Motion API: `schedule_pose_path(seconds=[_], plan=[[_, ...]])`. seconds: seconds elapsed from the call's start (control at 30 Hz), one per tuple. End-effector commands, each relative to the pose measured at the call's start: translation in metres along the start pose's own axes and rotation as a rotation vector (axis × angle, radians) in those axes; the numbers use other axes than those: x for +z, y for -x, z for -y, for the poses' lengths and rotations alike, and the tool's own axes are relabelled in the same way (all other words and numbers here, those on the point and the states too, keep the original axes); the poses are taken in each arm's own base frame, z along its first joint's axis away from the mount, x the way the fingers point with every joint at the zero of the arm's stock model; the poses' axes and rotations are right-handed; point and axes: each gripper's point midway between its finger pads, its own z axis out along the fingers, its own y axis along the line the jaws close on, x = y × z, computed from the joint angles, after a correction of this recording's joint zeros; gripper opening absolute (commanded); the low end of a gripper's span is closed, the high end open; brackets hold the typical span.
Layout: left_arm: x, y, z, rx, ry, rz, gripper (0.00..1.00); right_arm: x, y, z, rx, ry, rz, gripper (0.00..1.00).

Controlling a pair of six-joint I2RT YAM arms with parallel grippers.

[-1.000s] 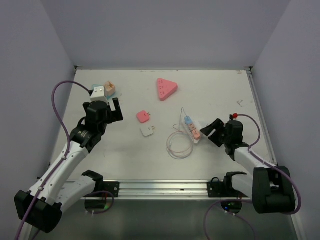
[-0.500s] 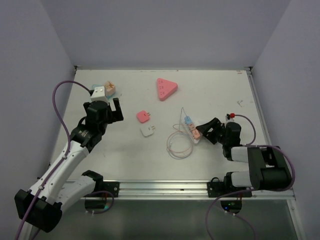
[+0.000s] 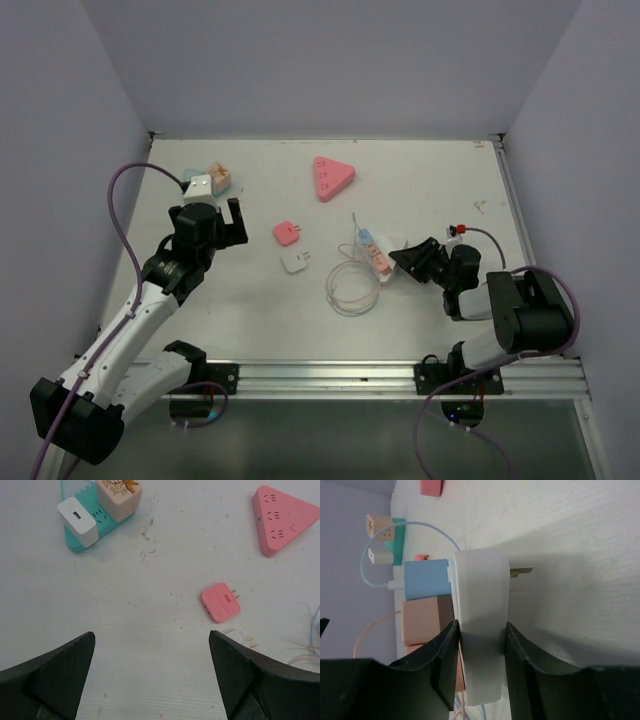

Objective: Pull the plug off the socket

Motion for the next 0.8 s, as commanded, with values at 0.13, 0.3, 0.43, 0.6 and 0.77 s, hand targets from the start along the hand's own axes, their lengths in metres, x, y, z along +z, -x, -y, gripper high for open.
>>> schedule_pose_path(seconds=[0.13,0.3,0.43,0.6,0.77], plan=[[0.001,0.007,0.023,-0.045,-0.121,0.017,1.0,-0.003,0.025,-0.046,-0.12,0.148,0.062,0.08],[-0.005,-0.003,0.05,-0.145,-0.244,-0.055,1.0,-0.014,0.043,-0.068,-0.209,0.147,0.11,0.0],[-0.012,-0.024,0.079,-0.289,-0.377,-0.16,1.0,-0.022,0.056,-0.082,-0.295,0.116,0.151,0.0],[-0.022,-0.033,0.118,-0.428,-0.525,-0.247,0.99,-0.031,0.064,-0.096,-0.39,0.063,0.185,0.0],[-0.042,-0.037,0.182,-0.474,-0.648,-0.294,0.98,-0.041,0.07,-0.105,-0.454,-0.01,0.25,0.0]])
